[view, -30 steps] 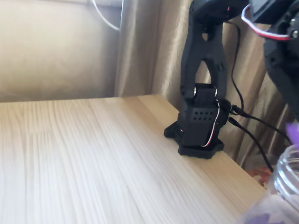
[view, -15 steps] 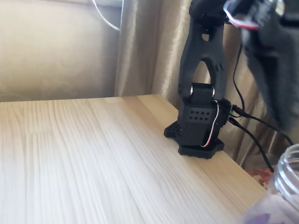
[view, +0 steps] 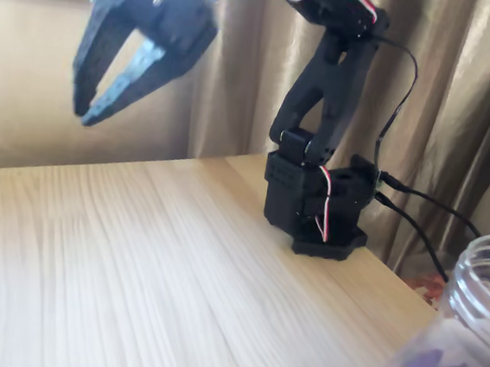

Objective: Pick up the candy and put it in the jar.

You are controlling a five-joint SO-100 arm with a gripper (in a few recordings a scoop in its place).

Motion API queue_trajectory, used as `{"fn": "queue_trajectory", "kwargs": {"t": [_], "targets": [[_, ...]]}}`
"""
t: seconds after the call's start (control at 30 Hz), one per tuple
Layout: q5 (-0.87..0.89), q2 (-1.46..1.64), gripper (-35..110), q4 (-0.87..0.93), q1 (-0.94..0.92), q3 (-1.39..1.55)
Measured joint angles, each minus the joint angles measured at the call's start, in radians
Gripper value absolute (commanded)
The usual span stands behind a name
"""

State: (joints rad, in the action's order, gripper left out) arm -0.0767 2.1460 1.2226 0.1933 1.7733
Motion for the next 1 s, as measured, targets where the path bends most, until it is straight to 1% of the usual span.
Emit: {"fn": "queue_trajectory", "kwargs": {"t": [0.23,0.33,0.53,0.67,0.77,0.87,1.0], "targets": [[0.054,0.29,0,-0.17,-0.074,0.538],[0.071,0.402,0,-0.23,-0.103,0.726],[0.072,0.581,0,-0.29,-0.138,0.974],[0.072,0.71,0,-0.299,-0.158,1.106],[0.072,0.862,0,-0.29,-0.152,1.19],[0.063,1.085,0,-0.219,-0.15,1.298],[0.066,1.177,0,-0.196,-0.172,1.305]]}}
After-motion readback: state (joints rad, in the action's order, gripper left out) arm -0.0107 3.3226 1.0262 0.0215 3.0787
